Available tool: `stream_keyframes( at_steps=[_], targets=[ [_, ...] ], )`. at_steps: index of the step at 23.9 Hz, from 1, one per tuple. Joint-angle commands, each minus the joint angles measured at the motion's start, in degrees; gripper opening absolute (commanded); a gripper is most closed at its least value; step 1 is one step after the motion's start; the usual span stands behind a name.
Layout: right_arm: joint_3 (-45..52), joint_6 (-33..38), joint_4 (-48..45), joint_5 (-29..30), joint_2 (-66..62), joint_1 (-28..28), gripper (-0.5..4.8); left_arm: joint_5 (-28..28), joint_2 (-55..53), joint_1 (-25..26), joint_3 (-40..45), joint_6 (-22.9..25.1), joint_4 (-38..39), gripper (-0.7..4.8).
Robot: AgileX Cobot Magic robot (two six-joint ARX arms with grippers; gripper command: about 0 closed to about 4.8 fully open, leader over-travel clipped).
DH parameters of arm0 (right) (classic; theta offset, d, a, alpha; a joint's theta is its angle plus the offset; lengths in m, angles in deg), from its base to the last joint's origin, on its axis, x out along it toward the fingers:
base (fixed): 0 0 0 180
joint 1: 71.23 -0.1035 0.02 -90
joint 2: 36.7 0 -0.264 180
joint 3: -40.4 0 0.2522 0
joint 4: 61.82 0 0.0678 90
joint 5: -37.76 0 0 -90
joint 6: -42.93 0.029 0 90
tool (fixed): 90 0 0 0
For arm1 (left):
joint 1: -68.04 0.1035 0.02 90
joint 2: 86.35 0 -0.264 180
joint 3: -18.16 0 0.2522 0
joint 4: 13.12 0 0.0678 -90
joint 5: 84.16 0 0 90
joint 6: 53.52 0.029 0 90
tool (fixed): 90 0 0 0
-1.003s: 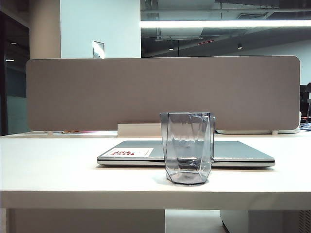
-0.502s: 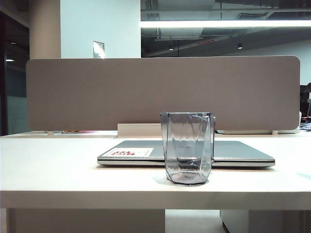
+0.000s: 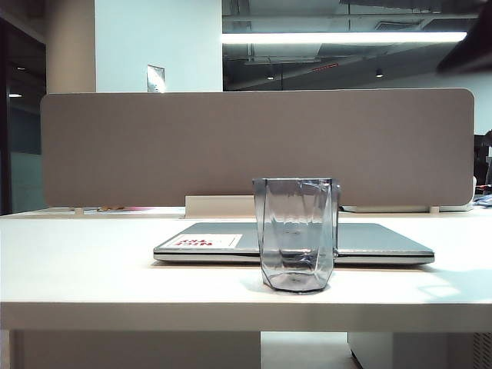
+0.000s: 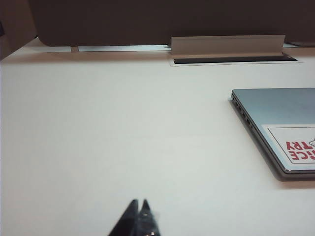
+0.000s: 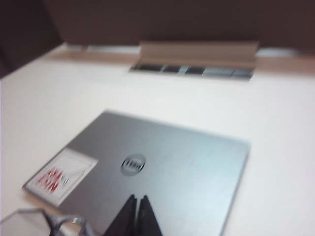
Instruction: Pick up the water cup and place it on the left side of the laptop.
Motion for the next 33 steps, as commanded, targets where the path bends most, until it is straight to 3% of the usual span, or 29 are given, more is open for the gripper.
stream_keyframes(
  at_steps=[1,4,5,16,25,33],
  targets=[
    [-0.24,-0.83,-1.07,0.04,-5.33,-2.03,0.24,0.2,-0.07,0.0,-0.17,-0.7,-0.74,-0.06],
    [-0.22,-4.68,-0.94,0.02,-9.22,-3.74,1.23,0.22,-0.07,0.0,-0.17,-0.72,-0.74,-0.06],
    [-0.24,-6.08,-1.01,0.02,-11.91,-4.92,1.92,0.2,-0.07,0.0,-0.17,-0.7,-0.74,-0.06],
    [-0.22,-8.09,-1.44,0.11,-23.23,-7.63,1.92,0.17,-0.07,0.0,-0.17,-0.68,-0.76,-0.06],
    [-0.22,-18.08,-1.77,0.26,-23.63,-13.59,1.94,0.02,-0.07,0.0,-0.17,-0.7,-0.76,-0.06],
    [-0.17,-17.7,-7.87,0.48,-26.84,-15.34,1.93,0.0,-0.07,0.0,-0.17,-0.68,-0.85,-0.06]
  ],
)
